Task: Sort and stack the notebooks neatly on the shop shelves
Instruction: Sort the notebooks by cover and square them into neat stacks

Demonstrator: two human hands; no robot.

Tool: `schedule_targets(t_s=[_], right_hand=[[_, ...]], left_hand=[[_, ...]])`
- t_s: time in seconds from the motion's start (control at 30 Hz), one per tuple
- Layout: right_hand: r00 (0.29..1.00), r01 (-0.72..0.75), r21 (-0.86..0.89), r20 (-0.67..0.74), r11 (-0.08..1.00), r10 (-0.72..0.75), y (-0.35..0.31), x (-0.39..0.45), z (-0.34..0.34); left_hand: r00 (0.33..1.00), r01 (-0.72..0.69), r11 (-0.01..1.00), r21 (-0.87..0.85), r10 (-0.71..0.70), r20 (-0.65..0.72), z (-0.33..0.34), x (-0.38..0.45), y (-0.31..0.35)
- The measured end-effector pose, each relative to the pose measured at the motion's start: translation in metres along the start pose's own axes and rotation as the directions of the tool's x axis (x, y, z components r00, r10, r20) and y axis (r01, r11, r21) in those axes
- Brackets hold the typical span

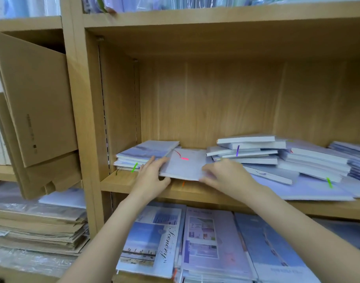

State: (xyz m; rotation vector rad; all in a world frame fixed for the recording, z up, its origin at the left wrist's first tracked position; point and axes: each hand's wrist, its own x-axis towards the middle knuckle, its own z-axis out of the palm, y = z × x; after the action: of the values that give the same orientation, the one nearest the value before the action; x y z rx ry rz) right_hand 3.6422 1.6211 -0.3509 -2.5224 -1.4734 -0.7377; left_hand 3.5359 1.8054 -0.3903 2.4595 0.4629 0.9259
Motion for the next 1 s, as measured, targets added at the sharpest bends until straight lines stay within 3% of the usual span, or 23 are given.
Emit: schedule_targets(t_s=[0.07,0.13,0.17,0.23,0.3,0.33,0.4,0.53,0.7,0.77,0.87,0.97,1.0], right_hand=[[0.953,0.034,0.171,-0.303,0.985,0.020,0.015,-0.006,-0.015],[0.850,0.096,0.143,-0.527,0.985,-0.007,0.039,-0.004,-0.027],[0.884,0.051,0.060,-0.468,0.997,-0.017,0.052,-0.001,-0.031],[0.987,-0.121,-0.088,-0.113,0.989,0.110,0.076,0.010,-0.041],[0.948,-0.251,-0.170,0.155,0.953,0.278,0.094,0.016,-0.048],[0.936,-0.269,-0.135,0.197,0.954,0.292,0.101,0.017,-0.050],[0.952,-0.268,-0.076,0.132,0.960,0.276,0.105,0.016,-0.052],[0.971,-0.237,-0.218,-0.030,0.947,0.236,0.100,0.004,-0.052],[0.992,-0.125,-0.291,-0.064,0.949,0.111,0.093,-0.018,-0.079],[0.974,-0.080,-0.293,-0.225,0.953,0.013,0.080,-0.016,-0.081],[0.926,-0.098,-0.218,-0.376,0.971,0.009,0.041,0.004,-0.071],[0.925,0.068,-0.296,-0.340,0.953,-0.171,-0.009,0.022,-0.039],[0.951,0.138,-0.306,-0.223,0.942,-0.212,-0.022,0.023,-0.026]], left_hand=[[0.993,-0.113,0.990,0.085,0.110,0.029,-0.003,-0.002,0.009],[0.977,-0.205,0.967,0.154,0.192,0.097,-0.001,0.002,0.020],[0.972,-0.215,0.962,0.169,0.194,0.133,0.002,0.005,0.025],[0.976,-0.174,0.973,0.155,0.149,0.160,0.009,0.009,0.032],[0.985,-0.078,0.996,0.042,0.071,0.156,0.012,0.009,0.033],[0.988,-0.034,0.998,-0.044,0.040,0.149,0.011,0.009,0.031],[0.994,0.007,0.986,-0.169,0.012,0.112,0.007,0.006,0.027],[0.998,0.027,0.970,-0.243,-0.040,-0.046,0.004,-0.008,0.021],[0.980,0.133,0.794,-0.593,-0.195,-0.041,-0.002,-0.024,0.011],[0.975,0.132,0.779,-0.613,-0.214,-0.061,-0.006,-0.023,0.012],[0.966,0.127,0.807,-0.577,-0.233,-0.113,-0.009,-0.018,0.020],[0.965,0.105,0.878,-0.466,-0.203,-0.164,-0.009,-0.016,0.019],[0.970,0.081,0.913,-0.401,-0.165,-0.179,-0.009,-0.017,0.016]])
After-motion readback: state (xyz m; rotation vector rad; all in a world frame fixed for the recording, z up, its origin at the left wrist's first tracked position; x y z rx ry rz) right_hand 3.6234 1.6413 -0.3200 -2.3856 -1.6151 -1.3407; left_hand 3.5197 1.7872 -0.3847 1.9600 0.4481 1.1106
